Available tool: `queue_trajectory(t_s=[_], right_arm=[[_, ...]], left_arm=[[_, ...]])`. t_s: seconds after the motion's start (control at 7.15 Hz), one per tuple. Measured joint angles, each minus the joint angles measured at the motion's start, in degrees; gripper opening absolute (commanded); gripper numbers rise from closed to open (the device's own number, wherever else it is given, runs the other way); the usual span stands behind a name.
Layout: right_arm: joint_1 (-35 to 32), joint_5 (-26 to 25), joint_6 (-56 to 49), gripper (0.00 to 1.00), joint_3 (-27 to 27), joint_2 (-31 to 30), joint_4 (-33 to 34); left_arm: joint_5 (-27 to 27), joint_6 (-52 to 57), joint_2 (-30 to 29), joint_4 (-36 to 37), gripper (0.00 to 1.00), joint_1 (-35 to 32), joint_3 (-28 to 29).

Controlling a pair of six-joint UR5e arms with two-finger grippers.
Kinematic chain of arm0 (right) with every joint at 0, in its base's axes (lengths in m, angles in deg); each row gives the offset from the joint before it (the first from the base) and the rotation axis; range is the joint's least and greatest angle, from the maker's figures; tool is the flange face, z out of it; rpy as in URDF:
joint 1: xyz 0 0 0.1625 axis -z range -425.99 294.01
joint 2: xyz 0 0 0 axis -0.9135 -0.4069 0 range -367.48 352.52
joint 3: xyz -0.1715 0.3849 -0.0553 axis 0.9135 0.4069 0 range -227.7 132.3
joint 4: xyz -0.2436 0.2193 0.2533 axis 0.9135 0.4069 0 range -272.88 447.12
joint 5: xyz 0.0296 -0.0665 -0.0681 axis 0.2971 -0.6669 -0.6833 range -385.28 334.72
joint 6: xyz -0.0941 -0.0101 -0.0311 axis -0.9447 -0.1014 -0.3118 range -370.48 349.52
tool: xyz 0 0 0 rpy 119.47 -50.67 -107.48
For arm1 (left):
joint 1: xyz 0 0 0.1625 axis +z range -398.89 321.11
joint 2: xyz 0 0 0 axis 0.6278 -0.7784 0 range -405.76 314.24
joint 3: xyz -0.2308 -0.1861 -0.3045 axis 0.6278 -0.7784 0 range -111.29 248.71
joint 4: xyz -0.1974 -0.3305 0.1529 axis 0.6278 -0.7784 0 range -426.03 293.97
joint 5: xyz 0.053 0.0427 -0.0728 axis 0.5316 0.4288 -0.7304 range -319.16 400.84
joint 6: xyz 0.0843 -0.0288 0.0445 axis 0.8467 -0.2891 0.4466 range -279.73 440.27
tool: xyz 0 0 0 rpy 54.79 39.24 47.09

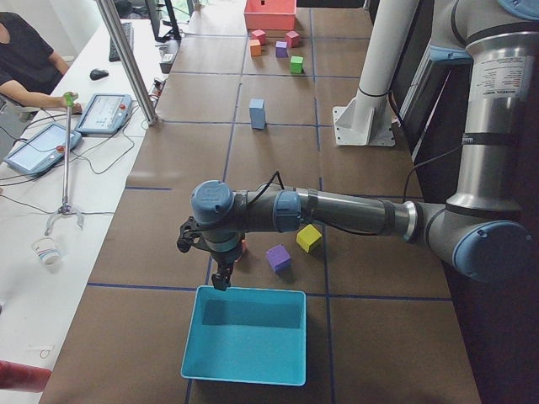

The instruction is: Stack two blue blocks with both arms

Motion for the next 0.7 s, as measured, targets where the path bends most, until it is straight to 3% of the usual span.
queue_trajectory(t_s=[0.7], right_arm=[[0.0, 0.1, 2.3, 1.0, 0.0, 0.5, -0.1]], left_arm=[[0.2, -1.2, -0.8, -0.1, 1.0, 0.1, -0.8]])
